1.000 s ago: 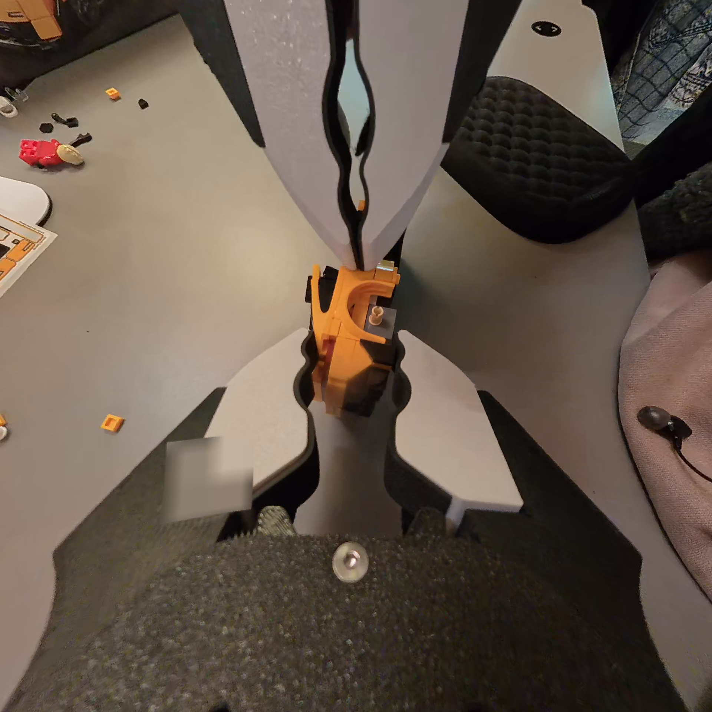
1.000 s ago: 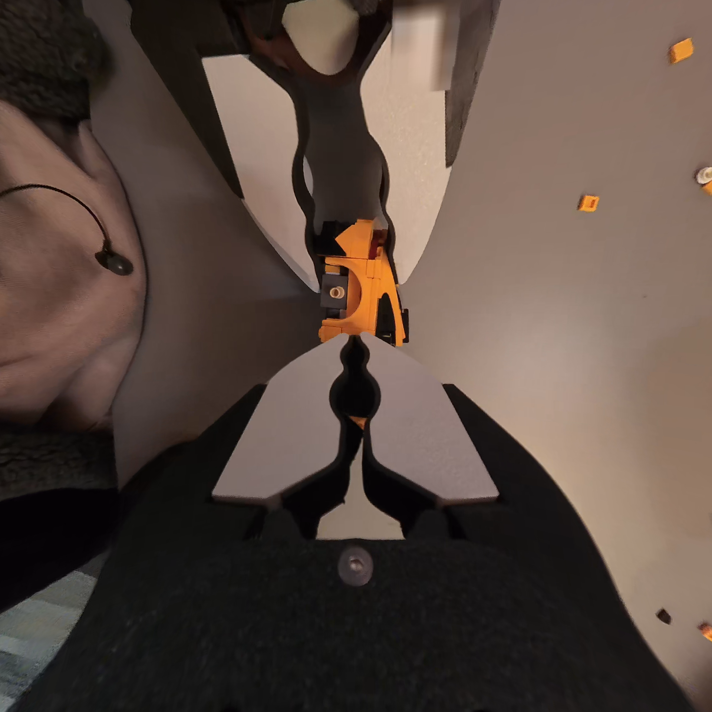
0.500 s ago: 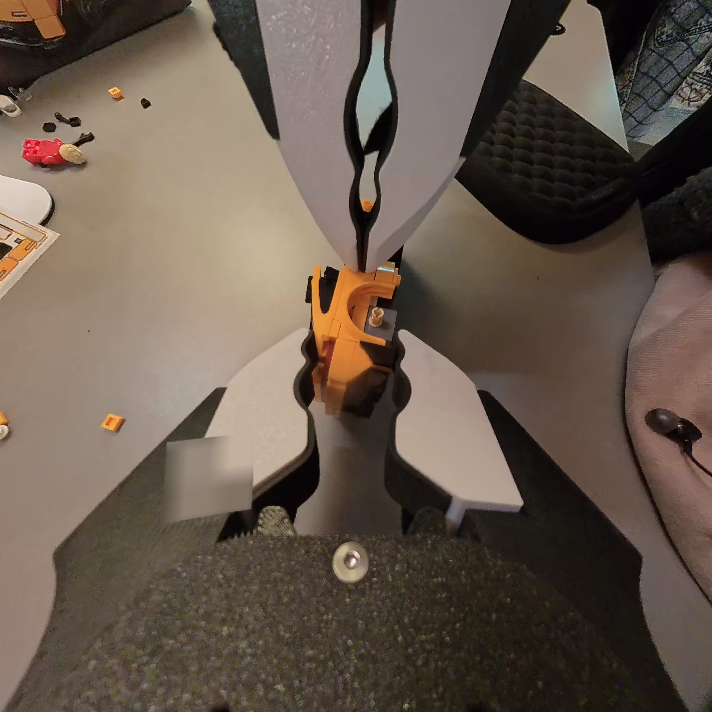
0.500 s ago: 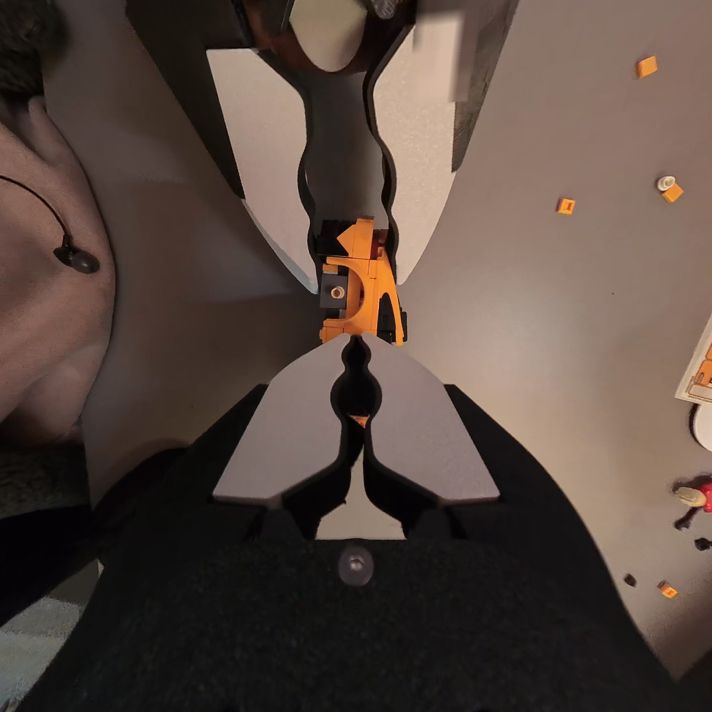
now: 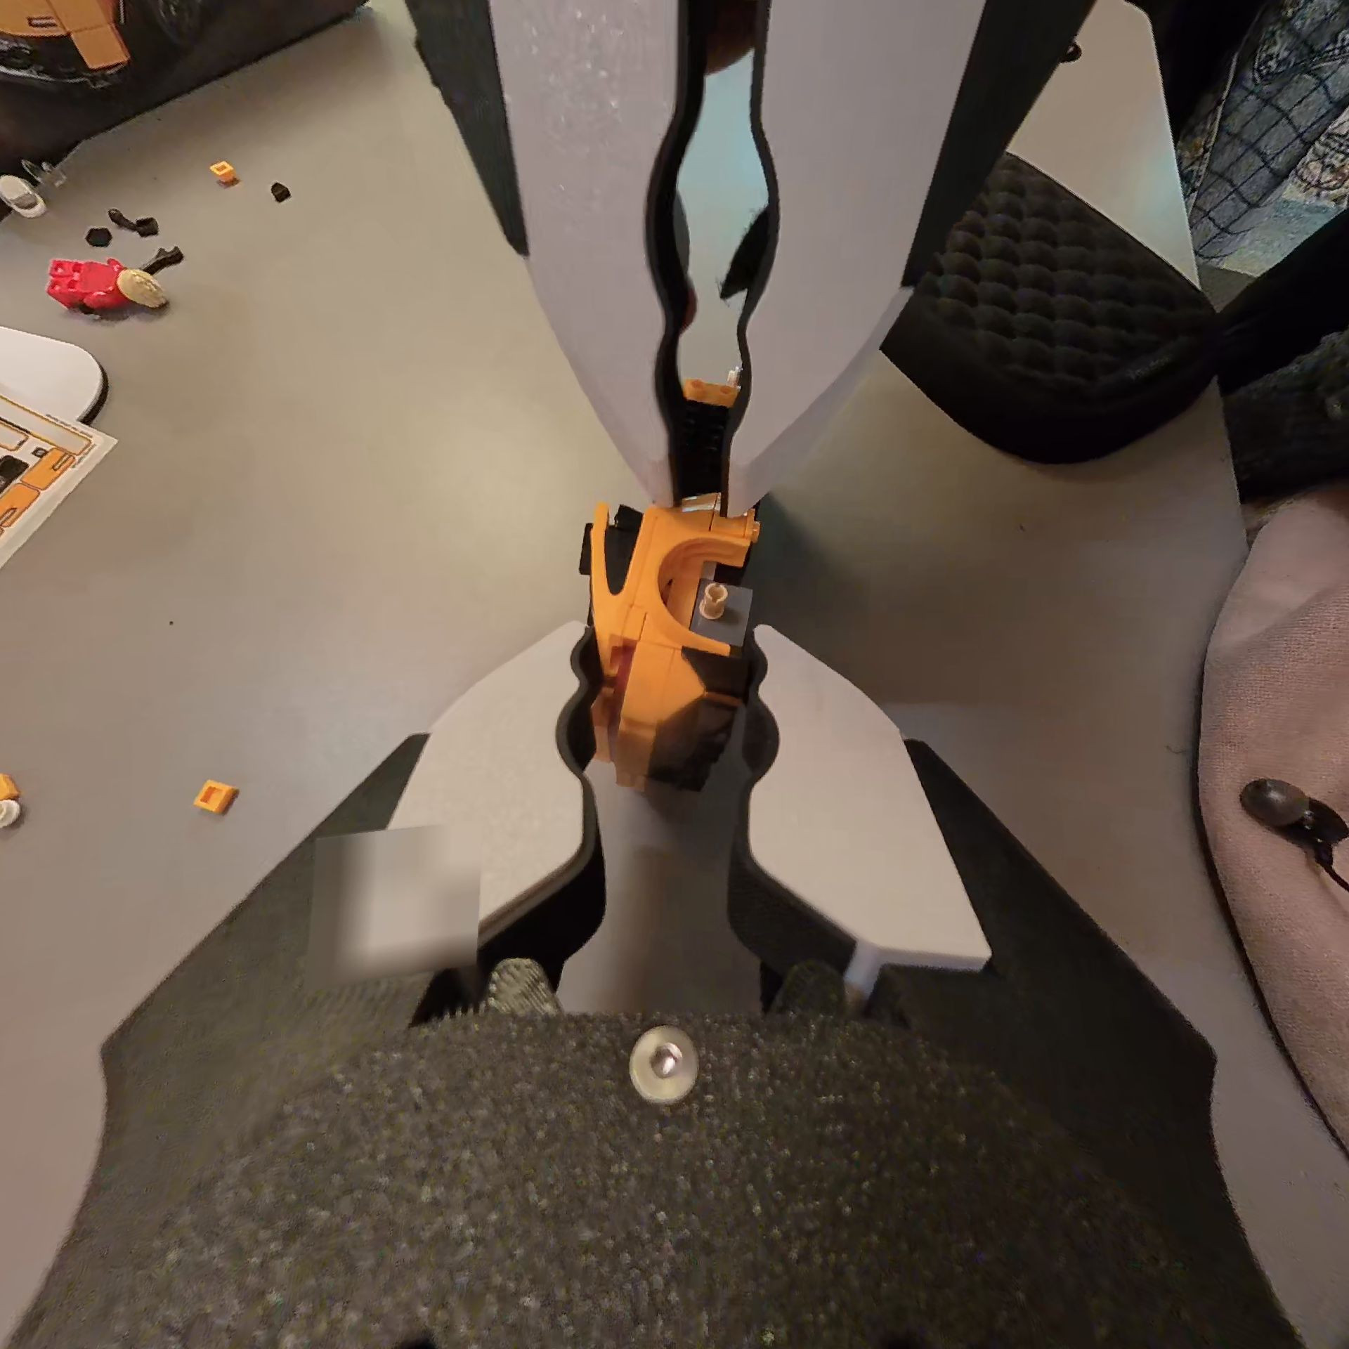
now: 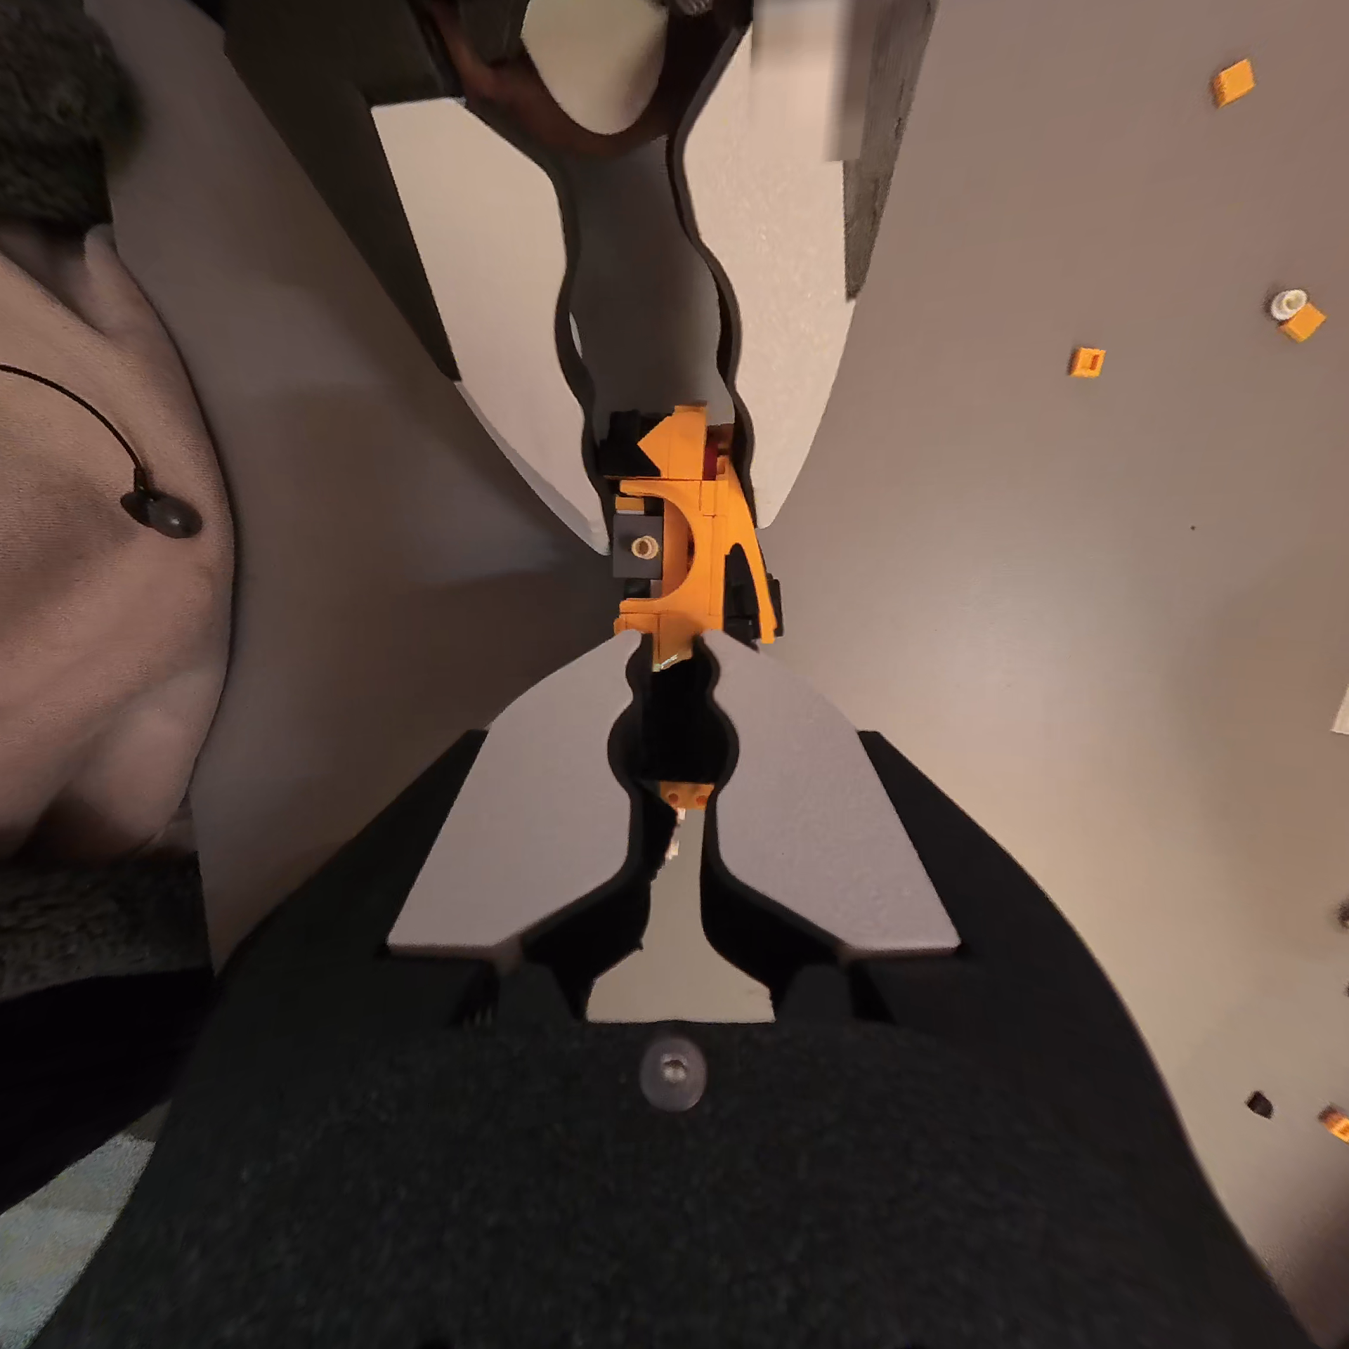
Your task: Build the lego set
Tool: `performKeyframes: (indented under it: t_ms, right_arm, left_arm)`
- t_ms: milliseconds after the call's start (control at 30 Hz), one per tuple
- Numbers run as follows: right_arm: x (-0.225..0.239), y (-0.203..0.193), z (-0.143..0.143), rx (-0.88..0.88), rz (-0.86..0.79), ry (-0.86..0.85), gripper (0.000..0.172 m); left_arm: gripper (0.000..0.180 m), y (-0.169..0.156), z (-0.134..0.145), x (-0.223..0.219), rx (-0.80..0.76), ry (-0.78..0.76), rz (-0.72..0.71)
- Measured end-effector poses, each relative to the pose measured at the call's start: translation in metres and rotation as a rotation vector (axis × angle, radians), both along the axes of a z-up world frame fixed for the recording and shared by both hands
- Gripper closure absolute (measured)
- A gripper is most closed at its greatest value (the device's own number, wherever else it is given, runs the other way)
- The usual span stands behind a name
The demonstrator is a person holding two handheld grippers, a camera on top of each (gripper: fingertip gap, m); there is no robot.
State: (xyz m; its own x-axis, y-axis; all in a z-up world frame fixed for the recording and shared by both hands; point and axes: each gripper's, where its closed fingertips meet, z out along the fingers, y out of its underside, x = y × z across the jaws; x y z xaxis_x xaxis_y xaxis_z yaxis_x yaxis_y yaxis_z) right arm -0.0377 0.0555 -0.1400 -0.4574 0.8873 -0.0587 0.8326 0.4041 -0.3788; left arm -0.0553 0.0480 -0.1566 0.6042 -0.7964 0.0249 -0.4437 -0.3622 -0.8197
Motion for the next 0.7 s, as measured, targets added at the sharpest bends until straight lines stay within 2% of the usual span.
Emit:
performKeyframes:
  t_ms: [133, 267, 333, 400, 467, 567, 700]
  right_arm:
    - [0.001, -0.004, 0.000, 0.008, 0.018, -0.027, 0.170]
    - [0.001, -0.004, 0.000, 0.009, 0.006, -0.005, 0.170]
    - [0.001, -0.004, 0.000, -0.003, -0.013, 0.035, 0.170]
    - [0.004, -0.002, 0.001, -0.027, -0.034, 0.075, 0.159]
    - [0.005, -0.001, 0.009, -0.050, -0.045, 0.177, 0.150]
    - [0.008, 0.006, 0.012, 0.060, -0.019, 0.315, 0.139]
    - [0.007, 0.000, 0.010, 0.166, 0.012, 0.457, 0.139]
  left_arm:
    - [0.143, 0.000, 0.000, 0.000, 0.000, 0.002, 0.005]
    - [0.143, 0.000, 0.000, 0.000, 0.004, 0.005, 0.004]
    - [0.143, 0.000, 0.000, 0.000, 0.012, 0.011, -0.002]
    - [0.143, 0.000, 0.001, 0.000, 0.037, 0.026, -0.012]
    - [0.144, 0.001, 0.001, 0.000, 0.103, 0.066, -0.027]
    - [0.144, 0.003, 0.002, -0.001, 0.212, 0.137, -0.054]
    - [0.144, 0.005, 0.002, 0.002, 0.318, 0.206, -0.073]
